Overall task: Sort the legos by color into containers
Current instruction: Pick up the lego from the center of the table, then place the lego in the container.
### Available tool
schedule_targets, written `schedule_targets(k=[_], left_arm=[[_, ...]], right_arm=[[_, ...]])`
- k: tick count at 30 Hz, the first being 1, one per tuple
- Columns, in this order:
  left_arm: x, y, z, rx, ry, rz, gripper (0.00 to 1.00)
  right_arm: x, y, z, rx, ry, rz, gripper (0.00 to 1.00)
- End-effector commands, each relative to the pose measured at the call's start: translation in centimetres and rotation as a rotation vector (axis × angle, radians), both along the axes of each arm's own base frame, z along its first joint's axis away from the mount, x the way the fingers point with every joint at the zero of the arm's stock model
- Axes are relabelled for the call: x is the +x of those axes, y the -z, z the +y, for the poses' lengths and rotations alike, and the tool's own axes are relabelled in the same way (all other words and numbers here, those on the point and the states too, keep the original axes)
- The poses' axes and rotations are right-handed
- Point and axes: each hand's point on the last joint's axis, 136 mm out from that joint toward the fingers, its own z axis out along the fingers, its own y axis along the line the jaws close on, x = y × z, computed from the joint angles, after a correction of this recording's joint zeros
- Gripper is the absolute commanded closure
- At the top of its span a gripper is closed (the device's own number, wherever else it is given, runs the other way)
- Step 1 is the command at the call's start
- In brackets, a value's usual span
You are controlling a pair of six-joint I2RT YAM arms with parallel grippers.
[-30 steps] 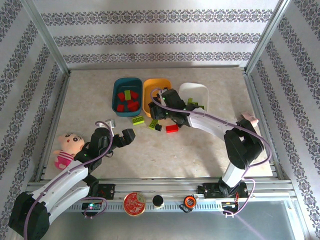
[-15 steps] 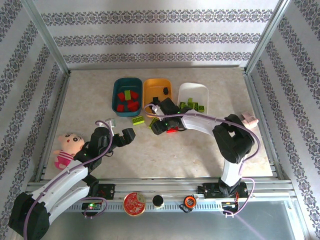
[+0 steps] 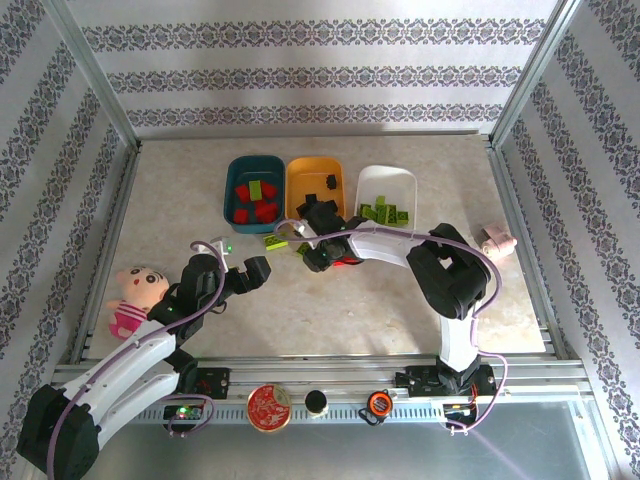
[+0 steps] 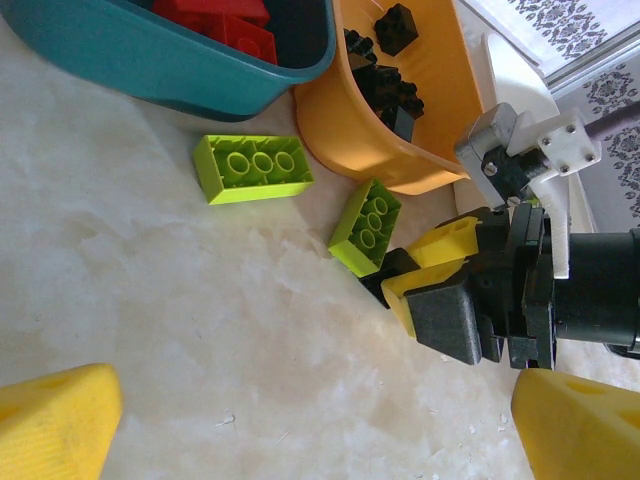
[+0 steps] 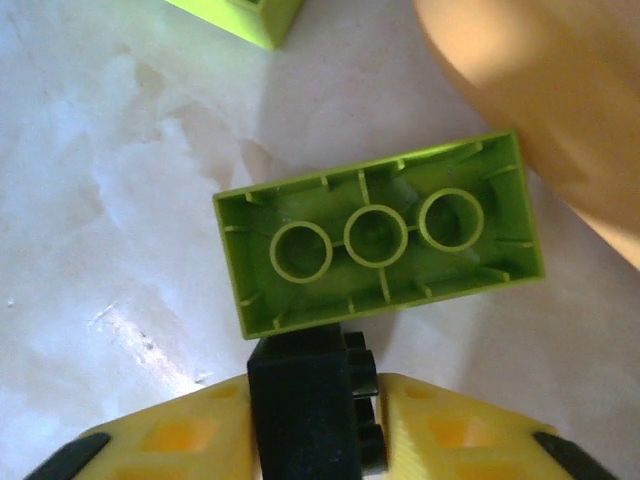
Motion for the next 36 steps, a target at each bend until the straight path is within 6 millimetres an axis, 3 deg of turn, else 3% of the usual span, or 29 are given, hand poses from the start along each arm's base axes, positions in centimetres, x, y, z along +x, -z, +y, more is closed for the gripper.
schedule_targets(k=[1, 4, 8, 12, 15, 19, 23, 29, 32, 34, 36], left_arm=[[0.0, -0.7, -0.4, 0.005, 0.02, -0.013, 0.0], [0.1, -0.9, -0.3, 0.009, 0.02, -0.021, 0.0], [0.2, -0.9, -0.3, 0.021, 0.023, -0.022, 0.0], [0.3, -0.7, -0.4, 0.025, 0.024, -0.016, 0.0], [0.3, -0.6, -0.3, 0.033, 0.022, -0.013, 0.0], [0.2, -0.9, 0.1, 0.049, 0.008, -0.009, 0.0], [0.3, -1.4, 0.4, 0.079, 0.007, -0.013, 0.0], [0.4, -1.3, 0.2, 0.112, 0.03, 0.002, 0.0], [0.7, -1.2, -0.1, 0.124, 0.048, 0.004, 0.0], [1.0, -1.2, -0.4, 0.139, 0.061, 0.013, 0.0], [1.3, -1.4, -0.7, 0.148, 0.078, 0.014, 0.0]], right_arm=[[-0.7, -0.9, 0.0, 0.019, 0.001, -0.003, 0.75], [-1.7, -2.7, 0.4, 0.095, -0.002, 0.007, 0.8], [-2.0, -7.1, 1.1, 0.259, 0.015, -0.006, 0.81], [0.2, -12.7, 1.2, 0.424, 0.084, -0.071, 0.81], [3.0, -15.1, 0.9, 0.476, 0.173, -0.123, 0.81], [8.0, -14.6, -0.4, 0.421, 0.349, -0.161, 0.81], [12.2, -11.9, -1.8, 0.307, 0.485, -0.165, 0.8], [15.3, -8.9, -2.2, 0.226, 0.555, -0.157, 0.76], [15.8, -8.6, -1.9, 0.222, 0.564, -0.152, 0.58], [15.8, -9.2, -1.9, 0.237, 0.563, -0.159, 0.43], [15.5, -10.4, -1.8, 0.26, 0.555, -0.176, 0.35]])
